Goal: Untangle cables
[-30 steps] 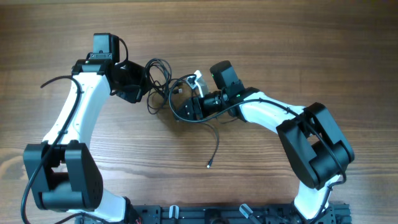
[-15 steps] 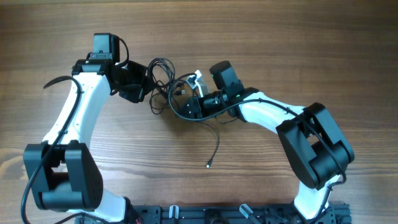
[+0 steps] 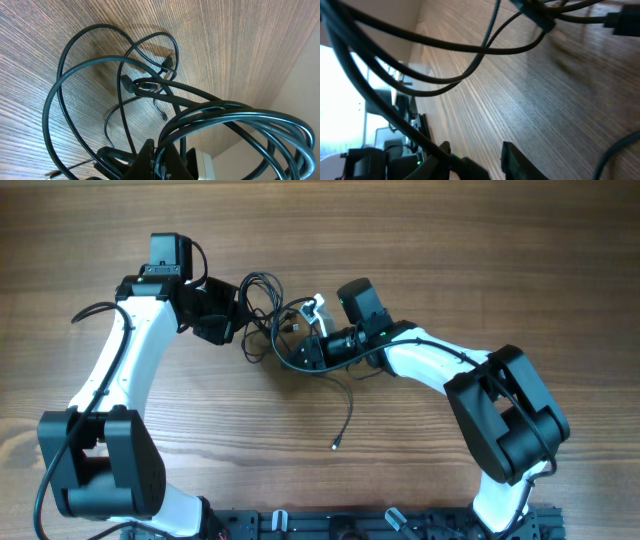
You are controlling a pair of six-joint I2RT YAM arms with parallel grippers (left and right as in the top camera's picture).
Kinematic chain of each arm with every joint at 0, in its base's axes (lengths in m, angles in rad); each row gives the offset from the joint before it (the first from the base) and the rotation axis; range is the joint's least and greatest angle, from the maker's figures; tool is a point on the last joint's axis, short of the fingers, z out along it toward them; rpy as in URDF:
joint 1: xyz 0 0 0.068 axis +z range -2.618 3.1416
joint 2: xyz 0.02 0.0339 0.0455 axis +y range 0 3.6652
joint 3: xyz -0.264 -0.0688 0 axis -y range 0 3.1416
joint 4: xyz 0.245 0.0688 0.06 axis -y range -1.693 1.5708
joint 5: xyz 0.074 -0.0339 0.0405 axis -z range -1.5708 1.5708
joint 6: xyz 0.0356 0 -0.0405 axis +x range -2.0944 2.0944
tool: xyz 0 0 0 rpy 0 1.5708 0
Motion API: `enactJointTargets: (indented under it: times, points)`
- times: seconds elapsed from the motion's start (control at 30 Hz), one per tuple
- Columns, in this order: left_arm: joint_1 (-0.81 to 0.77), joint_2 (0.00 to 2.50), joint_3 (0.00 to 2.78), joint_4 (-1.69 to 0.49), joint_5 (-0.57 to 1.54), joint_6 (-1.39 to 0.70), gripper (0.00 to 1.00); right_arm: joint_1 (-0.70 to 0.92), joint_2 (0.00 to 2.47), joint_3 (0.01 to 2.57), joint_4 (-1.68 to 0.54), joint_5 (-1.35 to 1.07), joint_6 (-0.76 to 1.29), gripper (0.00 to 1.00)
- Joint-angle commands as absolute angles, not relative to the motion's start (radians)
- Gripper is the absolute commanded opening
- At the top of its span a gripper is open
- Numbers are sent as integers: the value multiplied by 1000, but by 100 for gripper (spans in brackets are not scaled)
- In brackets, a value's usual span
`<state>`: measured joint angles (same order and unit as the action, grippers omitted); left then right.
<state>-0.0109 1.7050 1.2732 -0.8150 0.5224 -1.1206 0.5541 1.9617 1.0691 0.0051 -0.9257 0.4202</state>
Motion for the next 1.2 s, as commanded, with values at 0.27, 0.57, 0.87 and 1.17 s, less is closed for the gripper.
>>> enactJointTargets:
  times: [0.27,0.57,0.87,1.17]
  points:
    - [-6,1679,1274,-812,538,-1134,4,560,1958,1071,18,-1011,211,27]
    - [-6,1679,1274,-812,530,-1131,4,550,1958,1071,54,-1014,241,11]
    - [-7,1679,1273,-762,530,-1056,4,550,1958,1072,38,-1033,255,4]
    - [-27,1679,1274,-759,531,-526,4,550,1817,1073,86,-1025,453,4]
